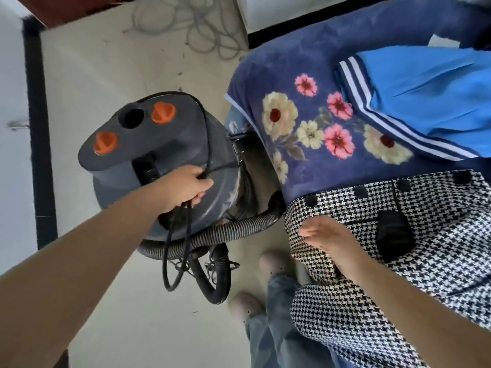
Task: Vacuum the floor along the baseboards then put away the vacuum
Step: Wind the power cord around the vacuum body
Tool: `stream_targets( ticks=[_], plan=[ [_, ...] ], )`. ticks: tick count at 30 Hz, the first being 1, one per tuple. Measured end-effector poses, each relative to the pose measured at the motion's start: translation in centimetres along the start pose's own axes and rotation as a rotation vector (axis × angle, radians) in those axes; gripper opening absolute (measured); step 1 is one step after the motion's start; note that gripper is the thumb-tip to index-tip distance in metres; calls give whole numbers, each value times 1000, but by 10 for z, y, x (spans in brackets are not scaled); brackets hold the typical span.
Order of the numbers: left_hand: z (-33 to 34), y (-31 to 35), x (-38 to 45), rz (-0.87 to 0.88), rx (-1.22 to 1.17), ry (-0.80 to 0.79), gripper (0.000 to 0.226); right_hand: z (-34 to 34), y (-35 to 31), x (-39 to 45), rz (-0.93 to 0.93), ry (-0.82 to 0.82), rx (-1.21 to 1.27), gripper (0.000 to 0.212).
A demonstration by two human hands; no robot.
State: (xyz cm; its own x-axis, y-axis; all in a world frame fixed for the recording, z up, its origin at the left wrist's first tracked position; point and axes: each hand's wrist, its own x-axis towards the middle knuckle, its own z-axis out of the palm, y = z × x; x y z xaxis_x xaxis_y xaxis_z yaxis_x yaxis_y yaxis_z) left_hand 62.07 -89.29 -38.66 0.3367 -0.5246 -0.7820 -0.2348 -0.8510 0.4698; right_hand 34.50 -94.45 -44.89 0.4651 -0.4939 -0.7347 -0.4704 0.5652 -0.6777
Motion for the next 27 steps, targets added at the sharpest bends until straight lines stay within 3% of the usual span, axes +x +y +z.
stream_targets(
  ticks=[2, 6, 8, 10, 12, 14, 16, 19, 23, 25, 27],
  plan=[
    [-23, -9, -21, 72, 188, 9, 27, 25, -24, 15, -208, -39, -350, 34],
    [-49, -25, -45, 157, 518, 17, 19, 92, -76, 53, -950, -23, -925, 62],
    [-56, -34, -53, 178, 618, -19, 17, 125, -105, 70, -1180, -93, -1217, 73],
    [-60, -49, -62, 211, 694, -3, 15, 154, -130, 77, -1144, -293, -1560, 57],
    [-70, -68, -70, 214, 601, 87, 24, 172, -141, 76, -1099, -477, -1780, 33],
    [-77, -84, -74, 162, 554, 149, 34, 177, -144, 71, -1115, -506, -1811, 31],
    [-76, -95, -72, 124, 546, 158, 27, 167, -146, 64, -1077, -509, -1822, 27],
    [-62, -101, -58, 154, 474, 250, 22, 137, -157, 64, -1029, -381, -1898, 29],
    [-53, -108, -40, 109, 171, 626, 26, 88, -170, 79, -1063, -173, -1897, 20],
    [-46, -113, -34, 33, 32, 645, 26, 73, -174, 90, -984, -74, -1866, 21],
    [-30, -116, -28, -19, 26, 533, 26, 69, -179, 92, -940, 24, -1787, 26]
  ],
)
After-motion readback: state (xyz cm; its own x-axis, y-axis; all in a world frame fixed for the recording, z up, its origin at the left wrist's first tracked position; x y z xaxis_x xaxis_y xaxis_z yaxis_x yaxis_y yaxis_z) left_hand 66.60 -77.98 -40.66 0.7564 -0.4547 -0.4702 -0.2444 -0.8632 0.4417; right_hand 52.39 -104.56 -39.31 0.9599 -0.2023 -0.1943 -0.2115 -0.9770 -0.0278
